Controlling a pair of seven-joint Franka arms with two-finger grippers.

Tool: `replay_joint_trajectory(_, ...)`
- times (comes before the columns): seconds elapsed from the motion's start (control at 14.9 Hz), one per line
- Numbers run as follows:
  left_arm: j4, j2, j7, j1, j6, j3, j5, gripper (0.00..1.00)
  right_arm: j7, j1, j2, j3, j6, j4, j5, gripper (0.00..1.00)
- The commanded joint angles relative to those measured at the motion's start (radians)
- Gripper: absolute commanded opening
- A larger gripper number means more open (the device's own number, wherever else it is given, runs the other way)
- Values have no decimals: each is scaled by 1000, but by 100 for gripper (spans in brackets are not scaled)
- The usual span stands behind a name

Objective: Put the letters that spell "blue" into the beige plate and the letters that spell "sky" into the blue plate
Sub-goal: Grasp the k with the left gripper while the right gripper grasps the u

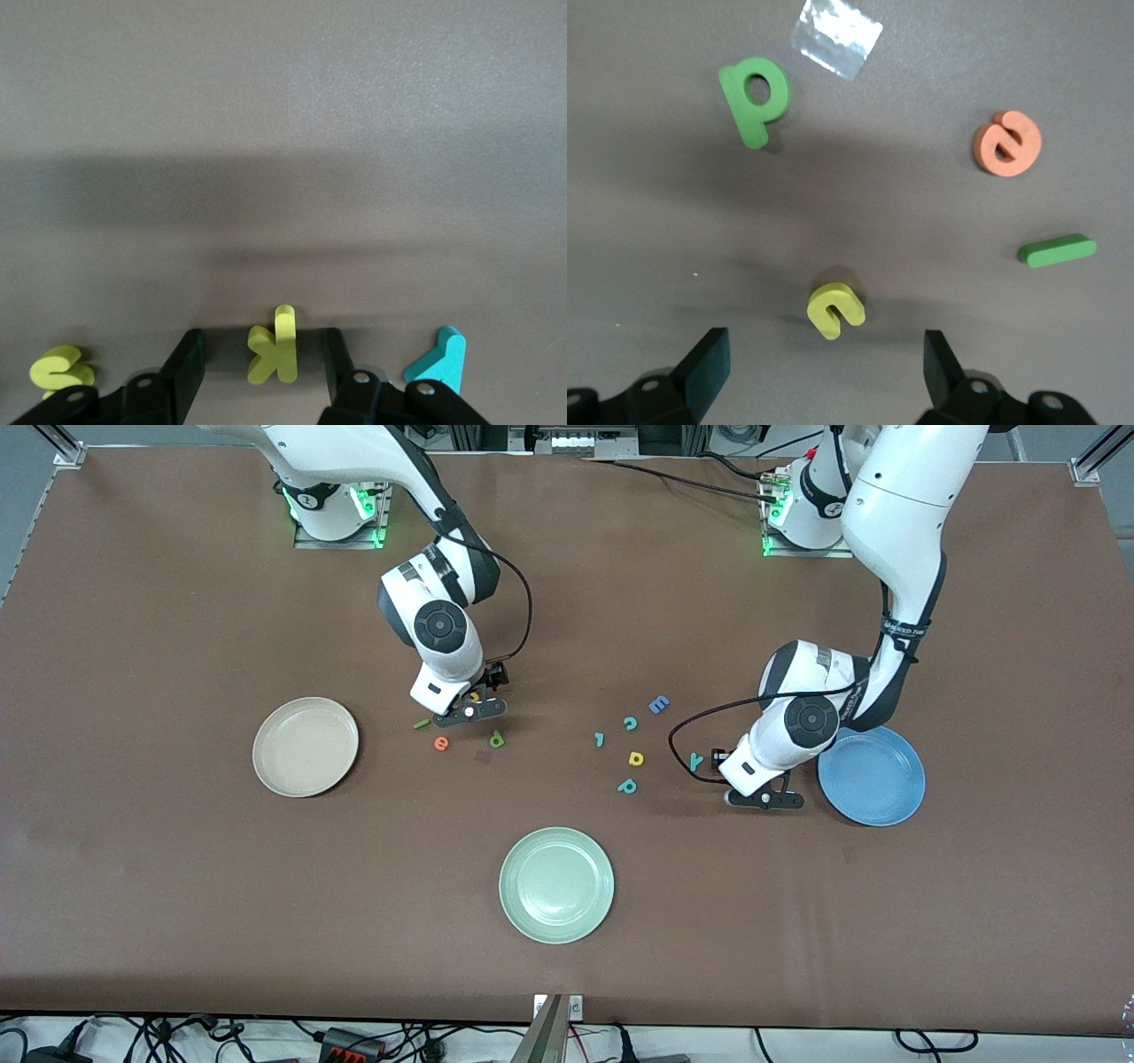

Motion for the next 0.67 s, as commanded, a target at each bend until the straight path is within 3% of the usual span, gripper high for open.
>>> replay_joint_trajectory(0.0,3,5,5,-4,13,3,19,38,0,25,8,-9,28,-10,11,83)
replay_joint_trajectory(0.07,2,3,5,-4,13,3,19,28,0,28,14,-9,46,-10,11,66)
replay_joint_trajectory(0.27,5,-6,3,-4,-13,3,19,14,-2,27,31,-10,71,-8,10,61)
replay_joint_trajectory(0.47,35,-44,3,6,-130,16,19,12,-11,16,31,-10,73,1,10,58)
replay_joint_trajectory(0.6,127,-61,28,33,-293,23,19,12,-16,14,42,-10,76,-1,10,52)
